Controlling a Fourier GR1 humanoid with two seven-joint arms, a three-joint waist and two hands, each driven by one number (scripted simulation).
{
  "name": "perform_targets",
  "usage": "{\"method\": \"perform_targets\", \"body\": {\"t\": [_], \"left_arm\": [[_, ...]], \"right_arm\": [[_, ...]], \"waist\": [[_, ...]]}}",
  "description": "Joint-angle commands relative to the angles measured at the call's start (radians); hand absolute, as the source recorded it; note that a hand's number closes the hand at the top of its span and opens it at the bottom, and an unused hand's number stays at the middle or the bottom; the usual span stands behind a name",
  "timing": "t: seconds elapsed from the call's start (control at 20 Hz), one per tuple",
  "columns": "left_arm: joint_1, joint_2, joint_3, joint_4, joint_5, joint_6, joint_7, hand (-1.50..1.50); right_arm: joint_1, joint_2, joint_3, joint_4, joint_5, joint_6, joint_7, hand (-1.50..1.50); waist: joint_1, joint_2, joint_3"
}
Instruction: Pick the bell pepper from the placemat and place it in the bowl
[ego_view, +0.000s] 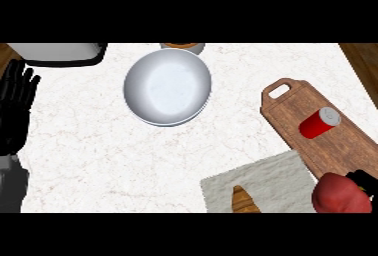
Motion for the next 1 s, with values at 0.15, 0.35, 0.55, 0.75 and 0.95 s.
{"method": "perform_targets", "body": {"t": [0.15, 0.35, 0.55, 0.75, 0.95], "left_arm": [[-0.029, -0.025, -0.022, 0.034, -0.021, 0.016, -0.016, 0.00], [-0.059, -0.001, -0.011, 0.023, 0.015, -0.015, 0.020, 0.00], [-0.042, -0.028, -0.038, 0.014, -0.018, 0.008, 0.007, 0.00], [-0.056, 0.003, -0.013, 0.032, 0.011, -0.029, 0.007, 0.00], [-0.059, -0.035, -0.050, 0.024, -0.029, 0.011, 0.005, 0.00]], "right_arm": [[-0.271, 0.044, 0.168, -0.158, -0.116, 0.029, 0.232, 1.50], [-0.500, 0.045, 0.206, -0.022, -0.163, 0.031, 0.416, 1.50], [-0.691, 0.045, 0.221, 0.119, -0.240, -0.013, 0.580, 1.50], [-0.884, 0.045, 0.143, 0.343, -0.353, -0.054, 0.618, 1.50], [-1.029, 0.045, 0.073, 0.539, -0.454, -0.097, 0.633, 1.50]], "waist": [[0.013, 0.004, 0.000], [0.041, 0.007, 0.000], [0.047, 0.006, 0.001], [0.049, 0.007, 0.001], [0.050, 0.007, 0.002]]}}
